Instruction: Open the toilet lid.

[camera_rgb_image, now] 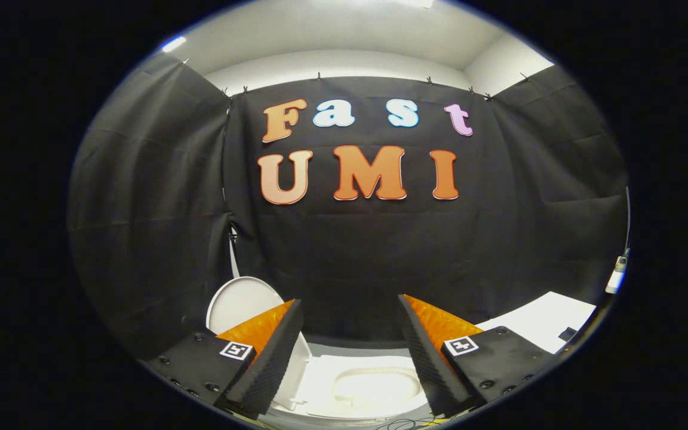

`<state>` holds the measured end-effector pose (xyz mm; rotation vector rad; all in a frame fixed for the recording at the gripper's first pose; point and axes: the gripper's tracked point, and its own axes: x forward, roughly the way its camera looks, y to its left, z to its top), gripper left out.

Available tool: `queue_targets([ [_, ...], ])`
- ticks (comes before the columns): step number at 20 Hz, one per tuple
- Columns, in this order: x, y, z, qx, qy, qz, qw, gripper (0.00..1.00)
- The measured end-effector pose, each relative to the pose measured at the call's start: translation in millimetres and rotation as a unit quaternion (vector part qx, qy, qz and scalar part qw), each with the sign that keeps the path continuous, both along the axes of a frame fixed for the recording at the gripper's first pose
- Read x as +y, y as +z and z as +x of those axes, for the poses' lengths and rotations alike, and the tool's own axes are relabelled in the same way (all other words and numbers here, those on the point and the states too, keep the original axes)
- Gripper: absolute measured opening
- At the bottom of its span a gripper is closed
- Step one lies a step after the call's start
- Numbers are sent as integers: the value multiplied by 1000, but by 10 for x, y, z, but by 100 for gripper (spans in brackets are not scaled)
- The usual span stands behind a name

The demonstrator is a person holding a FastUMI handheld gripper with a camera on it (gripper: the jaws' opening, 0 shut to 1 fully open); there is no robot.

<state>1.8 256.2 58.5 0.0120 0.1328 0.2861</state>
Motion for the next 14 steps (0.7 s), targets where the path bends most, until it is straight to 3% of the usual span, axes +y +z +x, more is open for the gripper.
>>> queue_targets([
  [14, -798, 22, 239, -8, -56, -1, 998, 100],
])
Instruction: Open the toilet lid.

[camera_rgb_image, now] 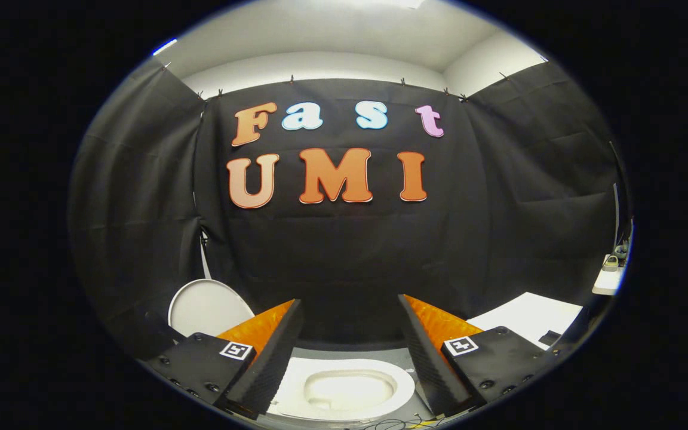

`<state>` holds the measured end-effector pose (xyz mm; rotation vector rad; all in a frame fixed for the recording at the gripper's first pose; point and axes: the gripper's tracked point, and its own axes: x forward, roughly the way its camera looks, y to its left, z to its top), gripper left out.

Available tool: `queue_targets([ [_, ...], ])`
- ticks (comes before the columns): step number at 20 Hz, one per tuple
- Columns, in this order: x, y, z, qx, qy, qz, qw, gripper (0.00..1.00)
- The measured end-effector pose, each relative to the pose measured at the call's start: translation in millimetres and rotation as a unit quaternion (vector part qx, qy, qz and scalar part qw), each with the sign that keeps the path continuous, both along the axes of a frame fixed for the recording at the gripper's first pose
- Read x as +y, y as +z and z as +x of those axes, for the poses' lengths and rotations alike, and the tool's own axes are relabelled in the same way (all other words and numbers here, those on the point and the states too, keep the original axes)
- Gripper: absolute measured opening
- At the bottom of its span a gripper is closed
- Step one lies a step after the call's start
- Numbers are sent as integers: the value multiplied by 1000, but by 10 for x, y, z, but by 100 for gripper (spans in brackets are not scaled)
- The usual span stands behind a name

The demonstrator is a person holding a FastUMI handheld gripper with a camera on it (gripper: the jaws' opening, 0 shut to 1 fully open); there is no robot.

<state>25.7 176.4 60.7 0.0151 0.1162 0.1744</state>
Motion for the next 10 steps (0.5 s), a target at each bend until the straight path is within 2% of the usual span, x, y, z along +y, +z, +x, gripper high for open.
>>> queue_targets([
  [10, -283, -65, 182, 1, -25, 9, 1000, 100],
])
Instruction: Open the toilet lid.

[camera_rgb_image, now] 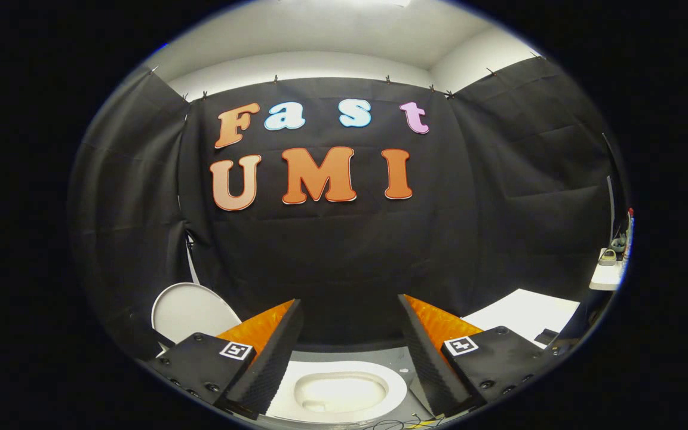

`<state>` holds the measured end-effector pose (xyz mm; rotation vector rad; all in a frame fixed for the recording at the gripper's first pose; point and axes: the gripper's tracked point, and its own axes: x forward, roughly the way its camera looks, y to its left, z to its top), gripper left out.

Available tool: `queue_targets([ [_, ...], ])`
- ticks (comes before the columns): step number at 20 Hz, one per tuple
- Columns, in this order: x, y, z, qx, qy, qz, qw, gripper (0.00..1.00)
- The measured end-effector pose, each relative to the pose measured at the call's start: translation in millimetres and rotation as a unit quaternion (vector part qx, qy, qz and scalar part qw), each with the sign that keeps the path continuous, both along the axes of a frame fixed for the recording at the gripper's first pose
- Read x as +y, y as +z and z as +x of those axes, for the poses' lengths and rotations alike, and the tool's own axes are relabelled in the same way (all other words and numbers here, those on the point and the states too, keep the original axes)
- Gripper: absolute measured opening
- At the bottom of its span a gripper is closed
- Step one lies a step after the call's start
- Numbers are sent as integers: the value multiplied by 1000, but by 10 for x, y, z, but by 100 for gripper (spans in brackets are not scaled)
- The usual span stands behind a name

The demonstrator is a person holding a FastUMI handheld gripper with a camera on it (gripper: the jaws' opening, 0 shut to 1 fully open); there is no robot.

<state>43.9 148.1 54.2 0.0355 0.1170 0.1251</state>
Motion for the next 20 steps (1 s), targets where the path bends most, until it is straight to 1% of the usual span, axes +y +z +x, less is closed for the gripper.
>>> queue_targets([
  [4, 2, -68, 24, 6, -1, -1, 1000, 100],
  [20, -42, -89, 14, 5, -3, -1, 1000, 100],
])
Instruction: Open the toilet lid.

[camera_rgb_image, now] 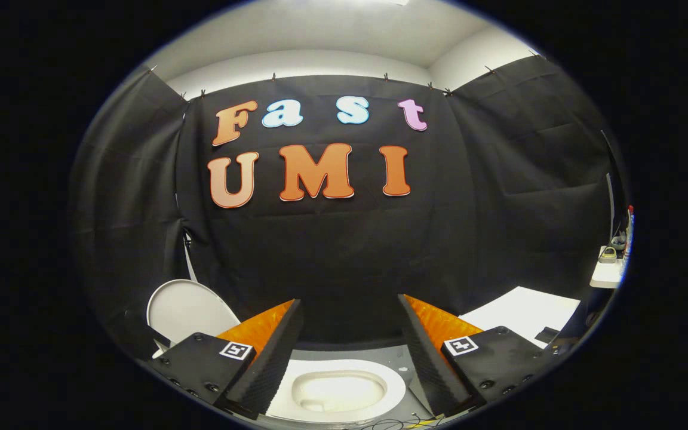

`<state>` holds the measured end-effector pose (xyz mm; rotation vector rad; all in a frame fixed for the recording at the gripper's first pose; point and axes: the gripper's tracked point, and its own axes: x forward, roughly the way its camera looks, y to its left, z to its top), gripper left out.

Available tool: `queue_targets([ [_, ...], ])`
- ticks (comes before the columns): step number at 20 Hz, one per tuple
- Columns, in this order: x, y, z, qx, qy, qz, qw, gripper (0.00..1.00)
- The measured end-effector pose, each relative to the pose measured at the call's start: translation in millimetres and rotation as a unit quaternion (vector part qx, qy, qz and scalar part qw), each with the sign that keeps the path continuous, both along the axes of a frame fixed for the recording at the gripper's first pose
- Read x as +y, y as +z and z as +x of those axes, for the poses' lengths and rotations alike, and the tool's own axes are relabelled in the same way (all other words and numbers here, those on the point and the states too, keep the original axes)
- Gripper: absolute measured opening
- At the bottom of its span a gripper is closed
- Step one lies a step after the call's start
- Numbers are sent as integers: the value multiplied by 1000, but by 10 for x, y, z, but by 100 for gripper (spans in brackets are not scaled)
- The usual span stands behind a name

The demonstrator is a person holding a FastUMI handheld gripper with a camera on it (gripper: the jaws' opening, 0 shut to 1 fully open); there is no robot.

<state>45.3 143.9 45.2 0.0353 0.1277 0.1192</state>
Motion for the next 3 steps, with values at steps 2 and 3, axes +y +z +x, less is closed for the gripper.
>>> queue_targets([
  [2, -11, -22, -3, 1, -2, -1, 1000, 100],
  [3, -15, -19, -12, 2, -2, -1, 1000, 100],
])
